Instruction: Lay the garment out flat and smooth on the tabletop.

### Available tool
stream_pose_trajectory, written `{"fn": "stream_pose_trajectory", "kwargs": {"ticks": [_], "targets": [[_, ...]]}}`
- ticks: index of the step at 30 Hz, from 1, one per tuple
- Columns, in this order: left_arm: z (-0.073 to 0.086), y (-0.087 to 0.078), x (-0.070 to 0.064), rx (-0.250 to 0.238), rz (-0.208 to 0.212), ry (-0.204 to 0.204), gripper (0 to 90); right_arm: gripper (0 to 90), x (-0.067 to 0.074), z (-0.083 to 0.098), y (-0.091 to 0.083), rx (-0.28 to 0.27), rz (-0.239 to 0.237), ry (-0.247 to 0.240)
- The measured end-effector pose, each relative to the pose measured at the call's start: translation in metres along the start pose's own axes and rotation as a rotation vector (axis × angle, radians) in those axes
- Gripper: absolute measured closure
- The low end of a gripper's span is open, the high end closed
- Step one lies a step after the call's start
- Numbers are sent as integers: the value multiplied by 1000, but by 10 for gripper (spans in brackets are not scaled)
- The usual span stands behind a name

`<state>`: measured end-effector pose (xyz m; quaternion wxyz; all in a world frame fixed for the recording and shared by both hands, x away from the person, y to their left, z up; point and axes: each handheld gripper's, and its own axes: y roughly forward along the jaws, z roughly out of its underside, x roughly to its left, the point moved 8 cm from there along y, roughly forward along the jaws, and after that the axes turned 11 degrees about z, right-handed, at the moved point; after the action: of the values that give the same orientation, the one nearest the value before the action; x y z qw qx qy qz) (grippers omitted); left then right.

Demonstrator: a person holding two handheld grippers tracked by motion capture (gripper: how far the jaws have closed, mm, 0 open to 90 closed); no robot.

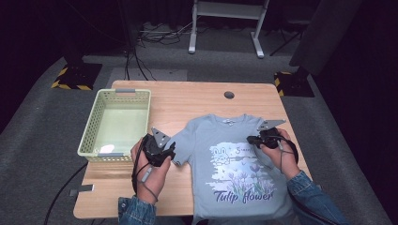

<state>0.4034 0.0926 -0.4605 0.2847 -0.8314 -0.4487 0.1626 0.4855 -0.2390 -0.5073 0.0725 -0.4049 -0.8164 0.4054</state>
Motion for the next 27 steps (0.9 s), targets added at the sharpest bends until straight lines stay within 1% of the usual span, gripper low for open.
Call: {"fn": "stream_pose_trajectory", "kwargs": {"ticks": [2,3,5,8,14,22,27], "targets": [[-1,2,-2,-1,7,4,451,862,-2,0,-3,-5,5,3],[-4,6,-7,1,17,10,451,863,-7,1,-10,-15,18,9],[-5,9,-9,3,24,16,451,863,-10,1,-13,-20,23,13],[-10,13,-12,2,36,26,450,862,-17,2,-22,-34,44,22],[-17,23,-21,3,62,49,449,862,-35,7,-40,-51,86,54],[-28,37,-35,2,111,77,437,862,-57,15,-60,-63,139,94],[-34,43,-42,3,133,92,422,862,-75,22,-72,-66,181,123]]}}
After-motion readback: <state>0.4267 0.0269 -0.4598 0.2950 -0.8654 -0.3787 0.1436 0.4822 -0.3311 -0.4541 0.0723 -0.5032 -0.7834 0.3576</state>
